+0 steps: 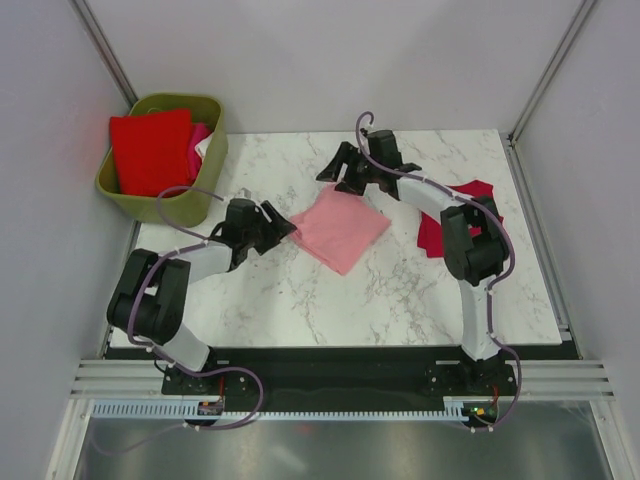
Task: Fold and stack the t-shirts
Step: Fold the tshirt
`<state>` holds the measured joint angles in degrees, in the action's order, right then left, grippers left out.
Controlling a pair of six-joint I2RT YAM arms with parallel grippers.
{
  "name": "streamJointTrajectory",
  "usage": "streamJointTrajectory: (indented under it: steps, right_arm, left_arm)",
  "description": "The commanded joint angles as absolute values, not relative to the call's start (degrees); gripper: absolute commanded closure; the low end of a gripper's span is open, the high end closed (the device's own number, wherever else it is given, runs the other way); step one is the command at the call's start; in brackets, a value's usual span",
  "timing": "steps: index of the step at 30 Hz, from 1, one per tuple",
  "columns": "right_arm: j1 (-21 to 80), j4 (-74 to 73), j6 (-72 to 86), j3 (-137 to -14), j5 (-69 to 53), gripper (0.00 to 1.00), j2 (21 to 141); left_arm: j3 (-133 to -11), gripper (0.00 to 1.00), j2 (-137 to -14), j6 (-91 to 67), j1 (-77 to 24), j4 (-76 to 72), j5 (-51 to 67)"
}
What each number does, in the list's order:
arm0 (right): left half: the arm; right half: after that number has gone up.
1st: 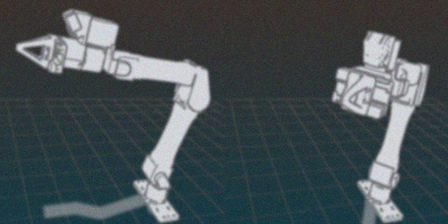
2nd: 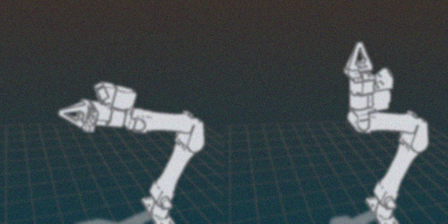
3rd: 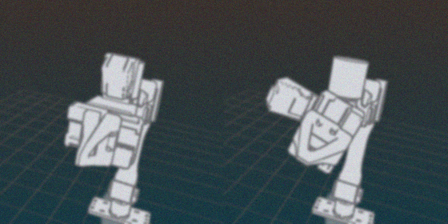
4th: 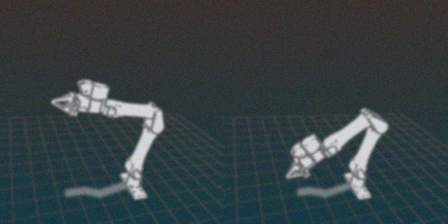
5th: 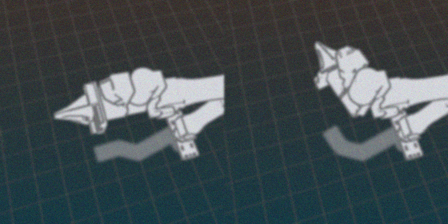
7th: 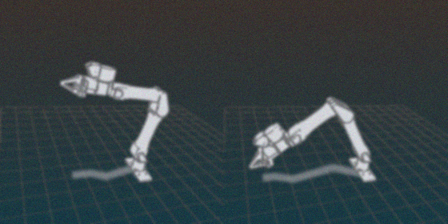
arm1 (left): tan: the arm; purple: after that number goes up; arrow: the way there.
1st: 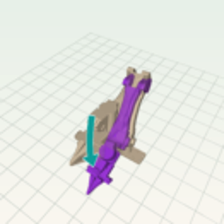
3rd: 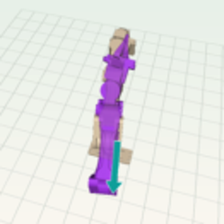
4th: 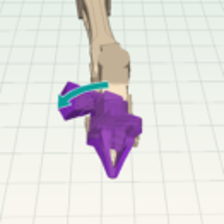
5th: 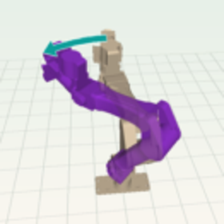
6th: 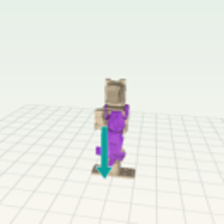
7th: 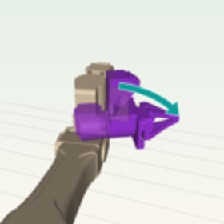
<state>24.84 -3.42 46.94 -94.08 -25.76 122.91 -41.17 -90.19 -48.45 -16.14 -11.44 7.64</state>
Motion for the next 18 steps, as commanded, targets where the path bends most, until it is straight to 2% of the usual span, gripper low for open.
streamJointTrajectory:
  steps: [1,4,9,18]
  right_arm:
    - [22.0,-8.0,38.3,-96.1,-24.1,0.19,121.2]
    - [19.2,-10.8,33.9,-97.7,-23.2,0.21,122.8]
    - [16.9,-18.2,26.3,-103.9,-22.1,0.30,128.3]
    - [16.3,-20.1,24.1,-112.3,-26.6,0.21,138.1]
  left_arm:
    - [-41.0,0.26,-93.7,-55.4,-18.5,-18.5,9.3]
    - [-41.0,0.26,-95.8,-58.4,-19.8,-21.8,9.4]
    - [-42.4,0.26,-97.8,-59.9,-21.7,-22.6,7.0]
    - [-42.4,0.27,-99.2,-61.2,-21.5,-22.6,4.2]
